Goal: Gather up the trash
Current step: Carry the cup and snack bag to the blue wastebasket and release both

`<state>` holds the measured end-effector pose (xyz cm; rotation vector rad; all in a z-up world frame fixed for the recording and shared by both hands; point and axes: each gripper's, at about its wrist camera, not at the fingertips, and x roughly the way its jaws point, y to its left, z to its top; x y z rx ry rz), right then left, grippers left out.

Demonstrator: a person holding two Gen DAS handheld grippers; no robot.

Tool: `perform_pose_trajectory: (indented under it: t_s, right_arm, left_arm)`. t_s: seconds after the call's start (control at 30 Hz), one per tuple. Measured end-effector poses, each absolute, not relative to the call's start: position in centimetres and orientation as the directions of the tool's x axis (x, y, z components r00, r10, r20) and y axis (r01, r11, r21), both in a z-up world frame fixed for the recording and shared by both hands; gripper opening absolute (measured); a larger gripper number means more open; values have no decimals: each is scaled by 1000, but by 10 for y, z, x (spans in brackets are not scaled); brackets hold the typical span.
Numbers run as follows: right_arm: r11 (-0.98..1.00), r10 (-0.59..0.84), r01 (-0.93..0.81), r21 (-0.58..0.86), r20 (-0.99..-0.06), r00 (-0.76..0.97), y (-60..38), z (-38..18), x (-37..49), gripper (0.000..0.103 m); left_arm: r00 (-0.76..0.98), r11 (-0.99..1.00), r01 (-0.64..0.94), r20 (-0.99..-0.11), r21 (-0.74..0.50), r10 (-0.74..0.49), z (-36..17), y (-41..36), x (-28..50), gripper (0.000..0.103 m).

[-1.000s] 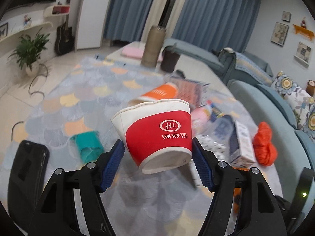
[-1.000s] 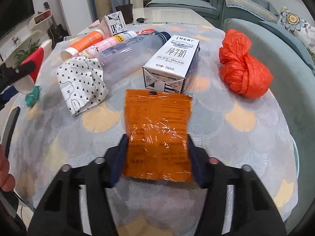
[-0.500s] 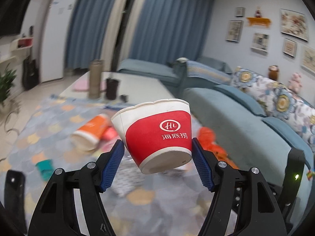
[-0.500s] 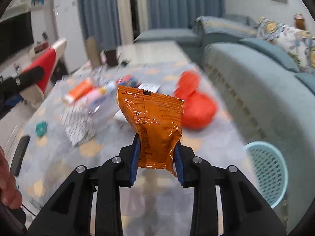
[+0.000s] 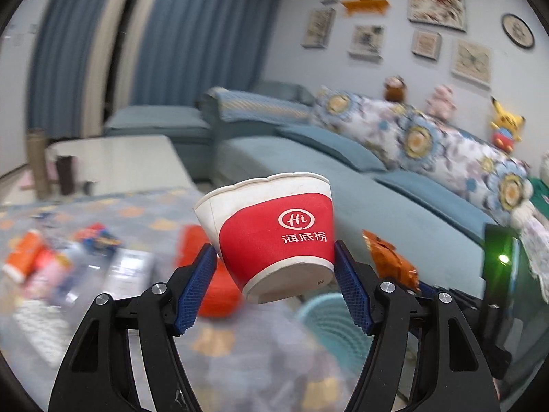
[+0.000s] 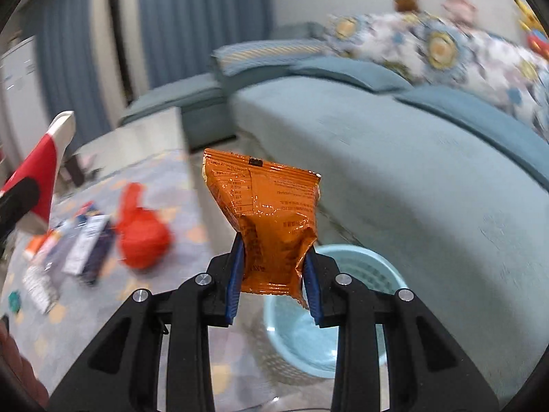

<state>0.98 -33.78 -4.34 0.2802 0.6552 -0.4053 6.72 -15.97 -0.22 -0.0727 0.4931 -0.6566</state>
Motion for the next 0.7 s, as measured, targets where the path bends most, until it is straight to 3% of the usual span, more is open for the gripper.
perform_pose_trajectory:
  t_s: [0.43,0.7]
  right_arm:
    - [747,-190,642,173,-870,455,-433,-156,16,32]
    - [690,-133,695,204,-908,398,-454,-177,6,40]
  left_arm:
    - [327,661,646,-645,-381,-691,-100,-281,109,67]
    - [237,657,629,-703,-415,-671,-141,-307,119,69]
